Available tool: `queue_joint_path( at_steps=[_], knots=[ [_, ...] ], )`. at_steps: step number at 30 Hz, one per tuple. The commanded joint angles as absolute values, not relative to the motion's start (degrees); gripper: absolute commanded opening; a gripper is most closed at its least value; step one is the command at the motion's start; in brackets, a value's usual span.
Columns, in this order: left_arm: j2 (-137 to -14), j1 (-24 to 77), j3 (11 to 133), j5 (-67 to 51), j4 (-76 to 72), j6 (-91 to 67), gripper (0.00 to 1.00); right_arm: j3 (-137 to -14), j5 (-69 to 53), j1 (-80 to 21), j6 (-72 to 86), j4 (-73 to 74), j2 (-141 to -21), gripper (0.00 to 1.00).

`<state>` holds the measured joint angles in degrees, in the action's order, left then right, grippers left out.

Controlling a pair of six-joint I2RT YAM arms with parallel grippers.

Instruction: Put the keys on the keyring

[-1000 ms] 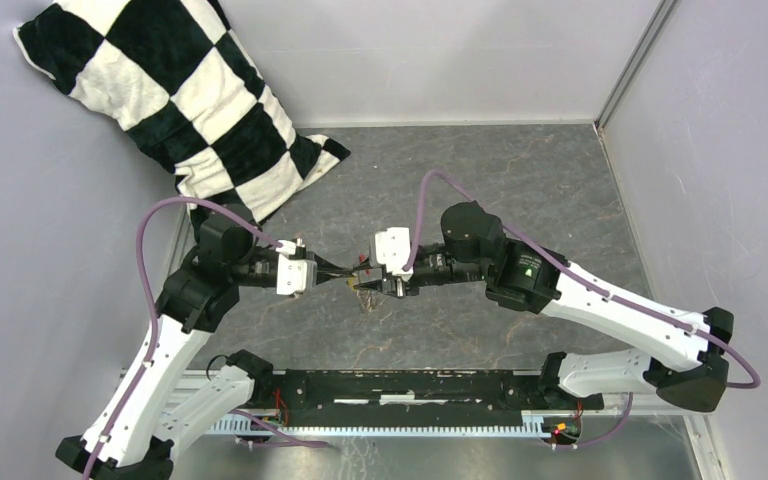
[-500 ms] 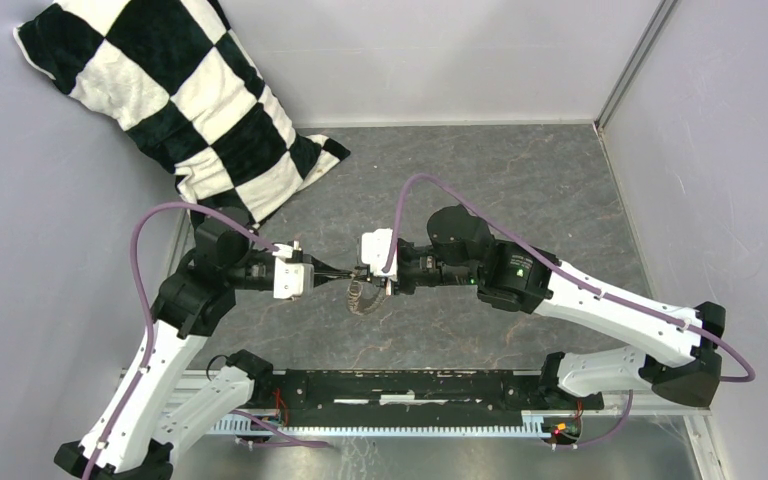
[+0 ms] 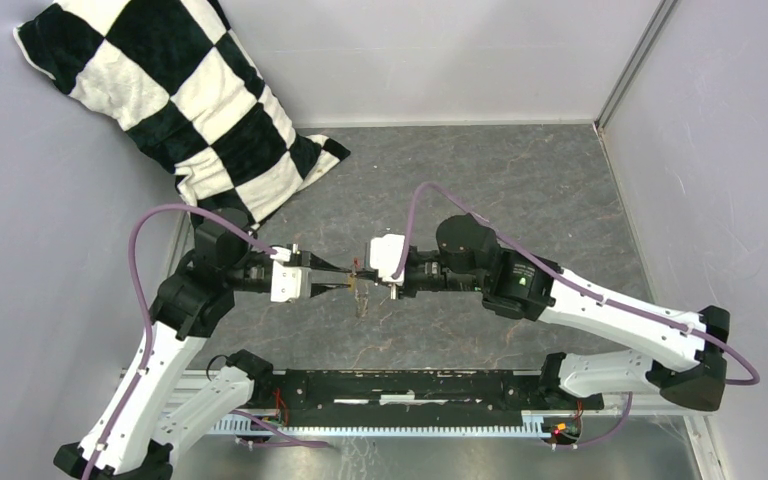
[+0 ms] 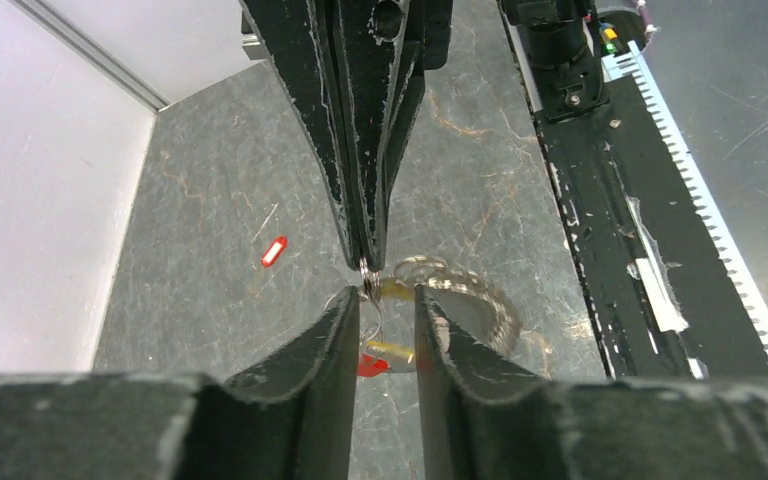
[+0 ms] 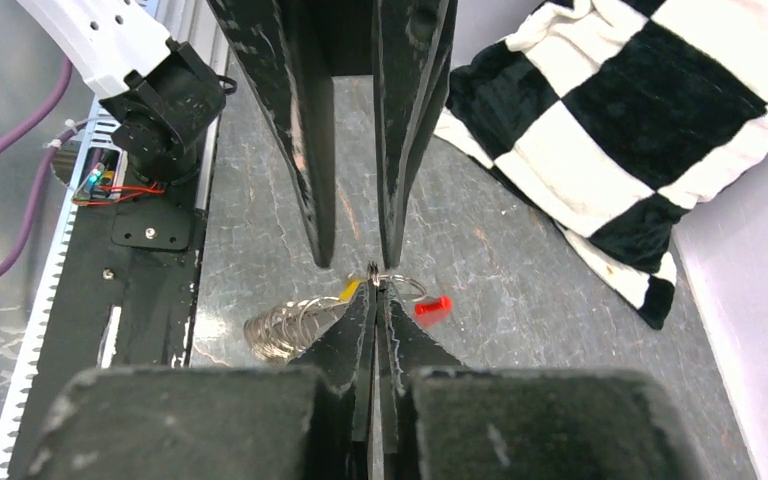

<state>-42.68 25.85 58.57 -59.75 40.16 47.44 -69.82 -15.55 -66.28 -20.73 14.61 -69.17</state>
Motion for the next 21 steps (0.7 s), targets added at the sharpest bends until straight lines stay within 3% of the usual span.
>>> queue_joint_path(
  at_steps=[1, 21],
  knots=[
    [-41.57, 26.04, 60.69, -61.7, 40.09, 44.54, 0.36, -64.87, -14.46, -66.31, -19.87, 3.33, -63.67, 0.01],
    [-41.0, 26.03, 59.24, -59.34, 29.29, 28.34, 0.31, -55.9, -19.98, -66.4, -15.13, -12.8, -60.17, 0.01]
  ],
)
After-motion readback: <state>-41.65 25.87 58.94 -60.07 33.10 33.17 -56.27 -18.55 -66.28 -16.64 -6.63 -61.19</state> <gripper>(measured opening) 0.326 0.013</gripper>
